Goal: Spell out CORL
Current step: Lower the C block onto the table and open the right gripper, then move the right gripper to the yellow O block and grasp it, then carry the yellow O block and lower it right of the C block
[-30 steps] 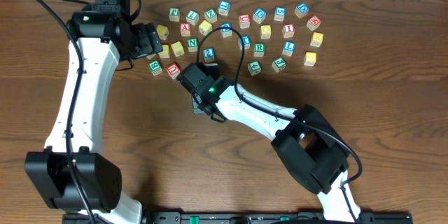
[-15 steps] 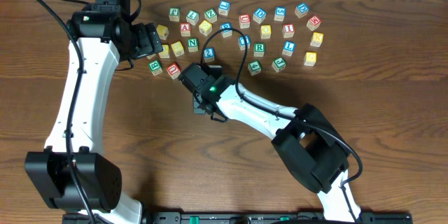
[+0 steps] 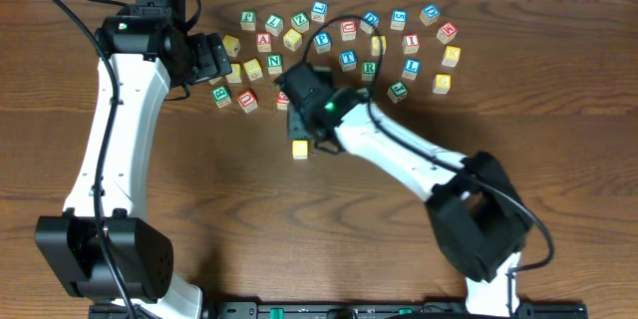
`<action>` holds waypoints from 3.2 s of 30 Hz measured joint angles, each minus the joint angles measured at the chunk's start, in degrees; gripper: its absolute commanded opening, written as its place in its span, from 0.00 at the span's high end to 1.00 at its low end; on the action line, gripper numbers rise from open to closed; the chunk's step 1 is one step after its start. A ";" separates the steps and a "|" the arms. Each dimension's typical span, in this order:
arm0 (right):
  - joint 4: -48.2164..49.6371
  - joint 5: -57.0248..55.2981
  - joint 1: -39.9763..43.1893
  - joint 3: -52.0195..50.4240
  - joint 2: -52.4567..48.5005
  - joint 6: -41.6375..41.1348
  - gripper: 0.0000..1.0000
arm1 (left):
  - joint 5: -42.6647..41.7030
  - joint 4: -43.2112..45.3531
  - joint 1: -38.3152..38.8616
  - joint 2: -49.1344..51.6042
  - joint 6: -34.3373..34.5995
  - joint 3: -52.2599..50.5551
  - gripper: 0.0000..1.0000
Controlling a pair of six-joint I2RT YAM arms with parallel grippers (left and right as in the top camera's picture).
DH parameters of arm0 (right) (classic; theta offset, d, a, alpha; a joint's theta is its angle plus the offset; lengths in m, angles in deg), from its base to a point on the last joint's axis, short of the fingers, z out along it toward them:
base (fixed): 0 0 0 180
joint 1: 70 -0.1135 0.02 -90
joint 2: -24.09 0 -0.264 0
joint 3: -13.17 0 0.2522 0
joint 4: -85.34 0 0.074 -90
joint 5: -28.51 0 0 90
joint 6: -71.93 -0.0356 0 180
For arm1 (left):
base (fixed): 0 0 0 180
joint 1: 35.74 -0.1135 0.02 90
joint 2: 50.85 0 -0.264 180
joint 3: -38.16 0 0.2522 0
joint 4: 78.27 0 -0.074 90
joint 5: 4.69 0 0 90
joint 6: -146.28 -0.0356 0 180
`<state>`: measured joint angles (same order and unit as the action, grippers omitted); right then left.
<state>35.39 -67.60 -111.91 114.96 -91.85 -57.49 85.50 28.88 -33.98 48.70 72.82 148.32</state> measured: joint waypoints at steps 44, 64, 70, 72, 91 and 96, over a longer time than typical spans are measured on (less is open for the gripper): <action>-22.12 5.22 21.99 45.03 -15.89 26.05 0.25 | -0.02 3.15 0.00 0.00 0.00 0.00 0.02; -11.96 2.54 24.48 44.87 -29.44 25.44 0.41 | 0.00 2.71 0.00 0.00 0.00 0.00 0.02; -11.19 2.34 24.50 44.87 -32.76 25.38 0.47 | -0.02 2.71 0.00 0.00 0.00 0.00 0.02; -11.13 2.27 24.50 44.72 -33.70 25.05 0.54 | -0.02 2.71 0.00 0.00 0.00 0.00 0.02; -11.76 2.19 24.55 44.61 -33.03 24.79 0.77 | -0.02 2.71 0.00 0.00 0.00 0.00 0.02; -13.97 2.23 24.55 44.59 -27.91 24.79 0.79 | -0.02 2.71 0.00 0.00 0.00 0.00 0.02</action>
<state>21.43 -65.37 -87.36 159.55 -119.76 -32.71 85.47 31.59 -33.98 48.70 72.82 148.32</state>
